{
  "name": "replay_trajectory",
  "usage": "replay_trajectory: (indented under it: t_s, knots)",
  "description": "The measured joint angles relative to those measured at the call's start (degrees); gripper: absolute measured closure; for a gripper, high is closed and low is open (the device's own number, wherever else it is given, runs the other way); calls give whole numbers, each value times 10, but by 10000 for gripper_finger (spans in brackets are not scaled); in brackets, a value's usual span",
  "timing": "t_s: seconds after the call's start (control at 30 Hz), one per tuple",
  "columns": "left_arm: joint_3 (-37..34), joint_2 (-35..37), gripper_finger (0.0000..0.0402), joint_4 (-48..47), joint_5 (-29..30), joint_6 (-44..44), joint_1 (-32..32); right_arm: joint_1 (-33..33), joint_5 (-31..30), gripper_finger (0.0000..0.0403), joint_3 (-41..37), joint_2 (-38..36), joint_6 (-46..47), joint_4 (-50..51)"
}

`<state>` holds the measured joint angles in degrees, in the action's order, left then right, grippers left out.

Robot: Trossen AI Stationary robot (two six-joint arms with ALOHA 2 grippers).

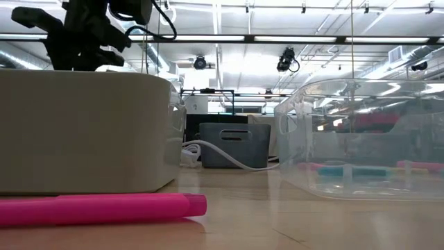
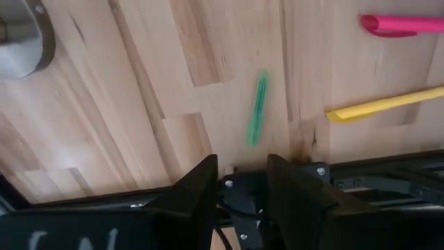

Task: Pick & Place Markers
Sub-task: Put the green pen into the transparent bin

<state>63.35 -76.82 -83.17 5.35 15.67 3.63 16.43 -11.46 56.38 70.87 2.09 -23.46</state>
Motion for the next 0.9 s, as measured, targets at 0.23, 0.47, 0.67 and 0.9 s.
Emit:
replay_trajectory:
  t_s: [0.23, 0.47, 0.67, 0.9]
  knots:
    - [0, -1, 271, 40, -7, 0, 0, 0, 0, 291, 0, 0, -1, 11]
    - [-89, -1, 271, 76, -15, 0, -10, 0, 0, 291, 0, 0, -2, 17]
    - [-172, -1, 271, 142, -10, -4, -31, 0, 1, 291, 0, 0, -1, 30]
    - [-222, -1, 271, 221, -11, -15, -57, 0, 1, 292, 0, 0, 4, 43]
